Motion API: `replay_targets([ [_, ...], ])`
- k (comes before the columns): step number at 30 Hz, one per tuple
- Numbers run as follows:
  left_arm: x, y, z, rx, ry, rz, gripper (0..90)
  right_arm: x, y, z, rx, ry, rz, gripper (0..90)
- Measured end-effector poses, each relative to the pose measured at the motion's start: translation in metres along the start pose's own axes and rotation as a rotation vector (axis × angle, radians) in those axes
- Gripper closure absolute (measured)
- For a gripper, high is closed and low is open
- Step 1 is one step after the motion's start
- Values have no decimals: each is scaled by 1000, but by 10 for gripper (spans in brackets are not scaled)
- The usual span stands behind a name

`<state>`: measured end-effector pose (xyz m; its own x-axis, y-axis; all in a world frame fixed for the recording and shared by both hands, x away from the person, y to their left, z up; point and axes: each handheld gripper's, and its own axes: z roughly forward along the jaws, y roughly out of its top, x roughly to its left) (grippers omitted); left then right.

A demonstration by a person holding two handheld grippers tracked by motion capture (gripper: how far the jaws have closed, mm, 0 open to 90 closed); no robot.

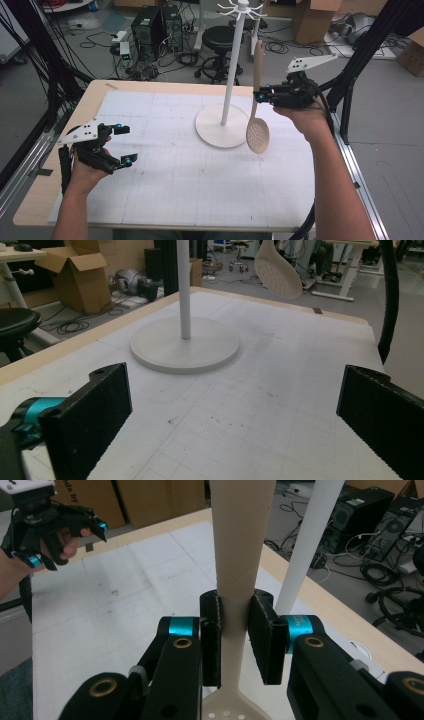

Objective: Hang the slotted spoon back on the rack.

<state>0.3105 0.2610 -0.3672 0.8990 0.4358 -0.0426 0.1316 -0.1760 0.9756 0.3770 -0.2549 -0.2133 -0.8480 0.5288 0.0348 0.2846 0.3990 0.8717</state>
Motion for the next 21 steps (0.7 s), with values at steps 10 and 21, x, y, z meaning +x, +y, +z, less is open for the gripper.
replay_targets([
  [10, 0, 0, -1, -7, -1, -5, 17, -5, 23, -4, 6, -29, -27, 758],
  [21, 1, 0, -1, -4, 1, -3, 17, -24, 34, -2, 15, -69, 12, 758],
])
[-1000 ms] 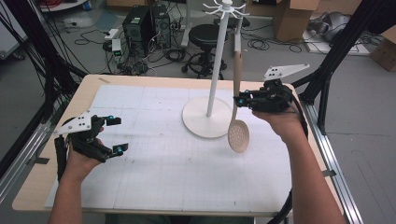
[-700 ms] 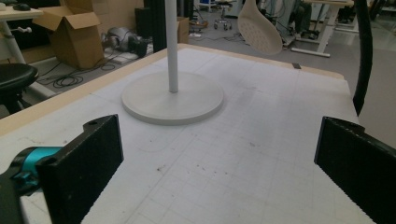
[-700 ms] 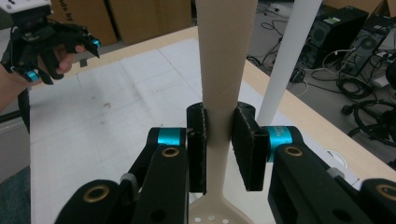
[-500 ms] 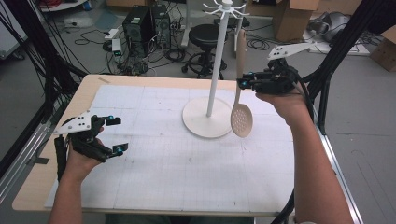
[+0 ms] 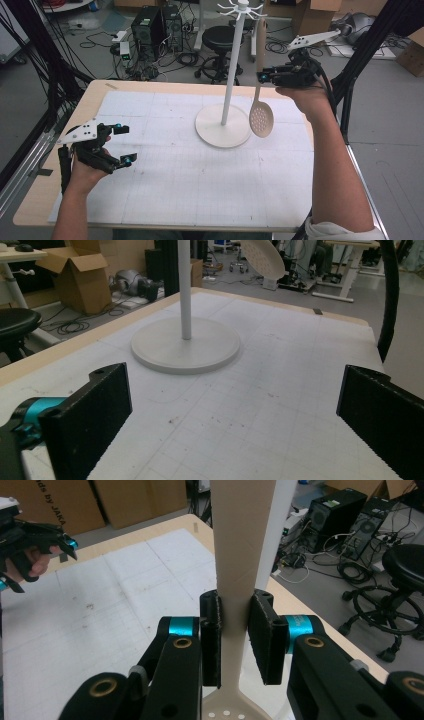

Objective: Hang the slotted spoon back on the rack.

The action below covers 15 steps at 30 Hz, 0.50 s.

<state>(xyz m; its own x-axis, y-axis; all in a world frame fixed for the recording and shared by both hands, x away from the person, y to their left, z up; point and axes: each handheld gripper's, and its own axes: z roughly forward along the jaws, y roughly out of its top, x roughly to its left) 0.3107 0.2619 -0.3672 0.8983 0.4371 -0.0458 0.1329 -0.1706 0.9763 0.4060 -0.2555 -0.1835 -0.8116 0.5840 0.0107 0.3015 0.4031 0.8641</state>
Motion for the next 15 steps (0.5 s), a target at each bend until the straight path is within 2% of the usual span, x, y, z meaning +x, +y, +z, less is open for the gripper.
replay_targets([
  [15, 1, 0, -1, -2, 2, 2, 17, -11, 6, 8, 25, -17, 39, 758],
])
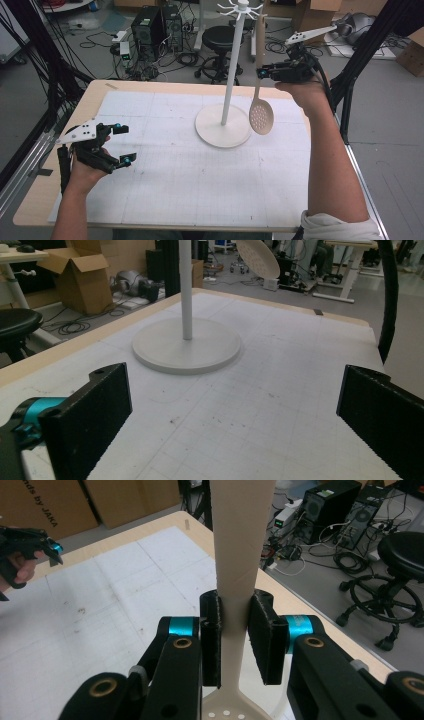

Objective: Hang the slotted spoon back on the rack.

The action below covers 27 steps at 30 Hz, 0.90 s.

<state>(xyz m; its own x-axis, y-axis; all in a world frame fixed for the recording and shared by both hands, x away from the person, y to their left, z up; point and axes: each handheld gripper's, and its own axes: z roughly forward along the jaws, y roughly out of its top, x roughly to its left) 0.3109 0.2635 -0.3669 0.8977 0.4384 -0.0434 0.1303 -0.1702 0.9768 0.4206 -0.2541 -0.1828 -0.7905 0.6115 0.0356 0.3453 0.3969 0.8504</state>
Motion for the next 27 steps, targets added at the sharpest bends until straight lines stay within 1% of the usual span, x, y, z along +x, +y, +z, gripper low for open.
replay_targets([
  [3, 0, 0, 0, 0, 0, -1, 17, 0, 3, 3, 10, -5, 6, 758],
  [5, 0, 0, 0, -1, 1, -1, 17, -1, 5, 5, 17, -1, -1, 758],
  [11, 0, 0, -2, -6, 3, -1, 17, 0, 9, 9, 12, 3, -5, 758],
  [18, 0, 0, -2, -5, 4, -2, 17, -1, 8, 12, 19, 1, -1, 758],
  [19, 0, 0, -2, -5, 2, 0, 17, -2, 8, 12, 22, -3, 8, 757],
  [24, 0, 0, -2, -6, 3, -1, 16, -5, 7, 15, 27, -7, 20, 757],
  [26, 0, 0, -2, -6, 4, -2, 17, -6, 7, 17, 26, -5, 31, 754],
  [27, 0, 0, -2, -4, 3, 0, 17, -7, 7, 18, 27, -10, 45, 738],
])
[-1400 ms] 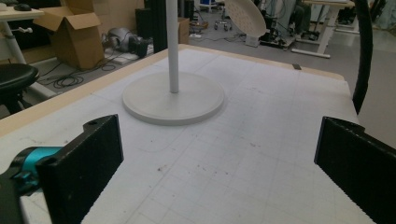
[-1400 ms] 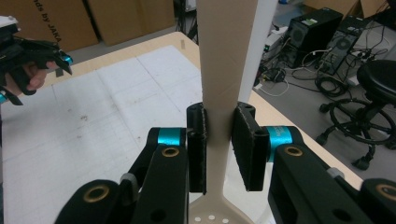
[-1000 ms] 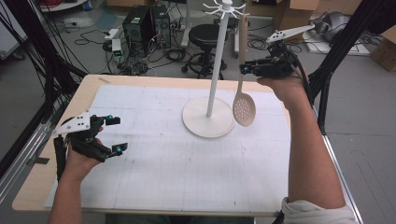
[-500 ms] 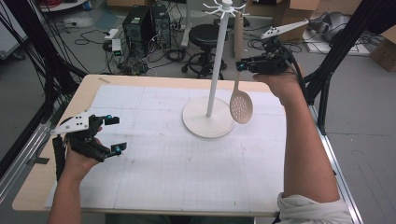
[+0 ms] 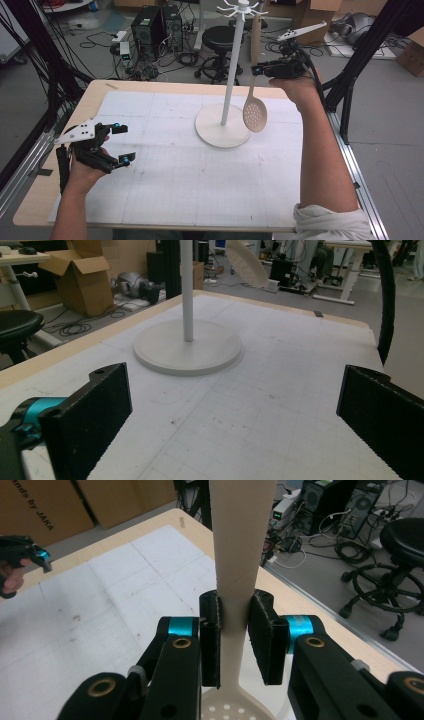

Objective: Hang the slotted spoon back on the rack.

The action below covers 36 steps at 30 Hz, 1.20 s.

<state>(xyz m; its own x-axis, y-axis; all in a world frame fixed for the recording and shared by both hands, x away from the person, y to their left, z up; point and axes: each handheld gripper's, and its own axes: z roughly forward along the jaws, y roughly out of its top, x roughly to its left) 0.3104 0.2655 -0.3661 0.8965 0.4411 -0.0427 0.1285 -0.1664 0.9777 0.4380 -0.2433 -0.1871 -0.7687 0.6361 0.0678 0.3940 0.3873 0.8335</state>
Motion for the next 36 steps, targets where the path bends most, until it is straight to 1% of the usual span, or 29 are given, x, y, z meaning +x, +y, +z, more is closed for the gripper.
replay_targets([
  [1, 0, 0, 0, 0, 0, 0, 17, 0, 0, 0, 0, 0, 0, 738],
  [2, 0, 0, 0, 0, -1, -1, 17, 0, 0, 1, -4, -3, 4, 699],
  [3, 0, 0, 1, 3, -1, -1, 17, 0, -1, 1, -35, -7, 33, 590],
  [4, 0, 0, 1, 3, -2, -1, 17, 0, -1, 0, -35, -5, 37, 571],
  [6, 0, 0, 1, 4, -2, -2, 17, 2, -1, 1, -23, -5, 30, 521],
  [9, -1, 0, 2, 3, -3, 0, 17, 5, -3, 0, -20, -12, 24, 508],
  [10, -1, 0, 2, 1, -4, 0, 17, 8, -6, -2, -35, -9, 10, 495],
  [13, -1, 0, 2, 1, -2, 0, 17, 9, -11, -4, -43, 1, 9, 493],
  [14, -1, 0, 1, 2, -2, 3, 17, 11, -17, -5, -51, 7, 4, 477],
  [15, -1, 0, 1, 2, -2, 3, 17, 11, -17, -5, -51, 7, 4, 477],
  [16, -1, 0, 1, 3, -3, 3, 17, 13, -23, -7, -67, 12, -1, 467],
  [17, -1, 0, 1, 2, -2, 2, 17, 13, -23, -7, -67, 12, -1, 467],
  [19, -1, 0, 1, 4, -4, 1, 17, 15, -30, -9, -84, 20, -13, 454],
  [21, -1, 0, 2, 5, -4, 0, 17, 18, -36, -11, -91, 26, -22, 438],
  [22, -1, 0, 3, 6, -4, 0, 17, 21, -42, -12, -94, 28, -32, 435],
  [23, -1, 0, 3, 10, -7, 1, 17, 21, -42, -12, -94, 28, -32, 435],
  [24, -1, 0, 3, 10, -5, 0, 16, 23, -48, -13, -102, 29, -39, 428],
  [25, -1, 0, 3, 10, -5, 0, 17, 23, -48, -13, -102, 29, -39, 428],
  [27, -1, -1, 4, 12, -6, -2, 17, 24, -54, -14, -107, 31, -43, 424],
  [29, -1, 0, 4, 15, -7, 1, 17, 26, -61, -16, -118, 41, -41, 422],
  [30, -1, 0, 4, 15, -9, 0, 17, 28, -68, -17, -127, 46, -43, 413],
  [31, -1, 0, 4, 15, -8, 1, 17, 28, -68, -17, -127, 46, -43, 413],
  [32, -1, -1, 4, 15, -9, 1, 17, 29, -72, -18, -137, 51, -45, 410],
  [33, -1, -1, 4, 17, -10, 1, 17, 32, -80, -19, -154, 60, -49, 392],
  [34, -1, -1, 5, 17, -10, 2, 17, 32, -80, -19, -154, 60, -49, 392],
  [36, -2, -1, 5, 18, -11, -1, 16, 36, -89, -18, -170, 64, -47, 369],
])
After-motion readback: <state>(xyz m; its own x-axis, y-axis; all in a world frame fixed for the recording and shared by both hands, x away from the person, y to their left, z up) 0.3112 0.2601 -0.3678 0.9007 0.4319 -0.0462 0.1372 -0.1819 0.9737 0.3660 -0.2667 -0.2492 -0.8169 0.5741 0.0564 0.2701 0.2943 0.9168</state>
